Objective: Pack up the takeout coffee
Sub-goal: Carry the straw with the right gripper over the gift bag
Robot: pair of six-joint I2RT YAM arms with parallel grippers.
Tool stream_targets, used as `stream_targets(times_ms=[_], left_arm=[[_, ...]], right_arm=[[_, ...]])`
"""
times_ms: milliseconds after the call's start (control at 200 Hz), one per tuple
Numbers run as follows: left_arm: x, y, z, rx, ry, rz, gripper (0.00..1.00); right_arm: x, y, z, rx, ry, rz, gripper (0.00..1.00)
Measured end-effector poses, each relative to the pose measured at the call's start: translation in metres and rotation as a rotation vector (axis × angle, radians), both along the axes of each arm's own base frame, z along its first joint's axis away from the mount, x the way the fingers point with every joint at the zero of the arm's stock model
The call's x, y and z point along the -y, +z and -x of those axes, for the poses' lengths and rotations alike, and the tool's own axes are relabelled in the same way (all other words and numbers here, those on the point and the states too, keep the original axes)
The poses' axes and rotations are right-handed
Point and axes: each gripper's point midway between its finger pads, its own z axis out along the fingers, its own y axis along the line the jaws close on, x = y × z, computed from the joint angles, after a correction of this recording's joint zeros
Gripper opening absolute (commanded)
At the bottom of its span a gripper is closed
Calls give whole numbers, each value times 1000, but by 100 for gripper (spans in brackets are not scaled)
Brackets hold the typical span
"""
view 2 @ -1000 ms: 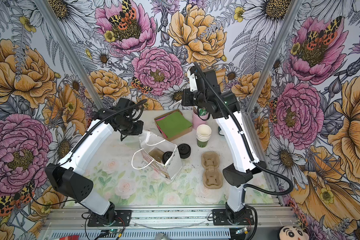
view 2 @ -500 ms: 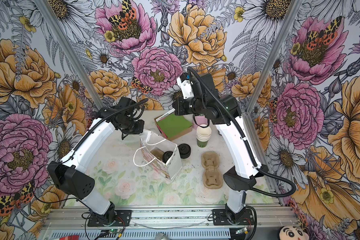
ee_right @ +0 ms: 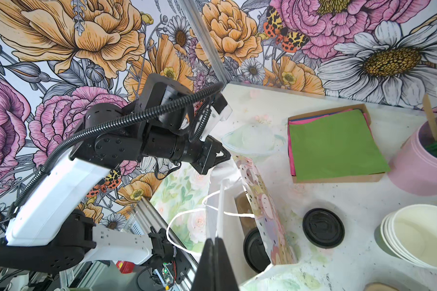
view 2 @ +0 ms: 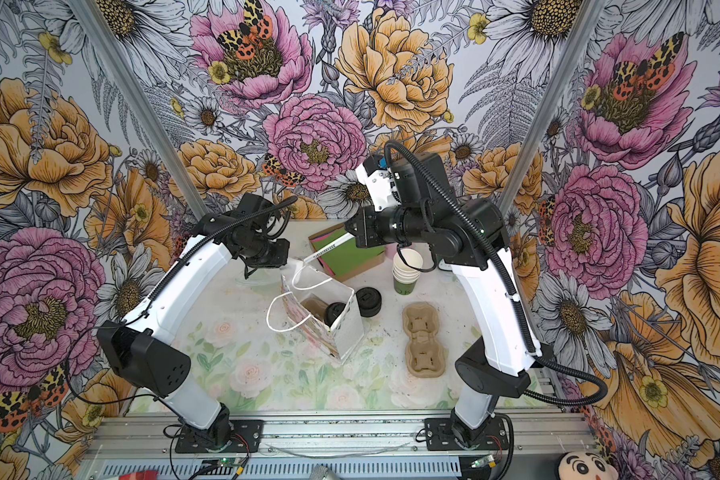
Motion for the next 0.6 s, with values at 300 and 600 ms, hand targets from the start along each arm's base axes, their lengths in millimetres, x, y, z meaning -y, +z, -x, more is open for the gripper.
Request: stream_targets(times_ms=[300, 600], left_arm=[[5, 0, 2, 0, -15, -1, 0], [7, 0, 3, 1, -20, -3, 0]], right_arm=[[-1, -17, 20, -49, 39, 70, 0], [-3, -29, 22, -37, 51, 137, 0]])
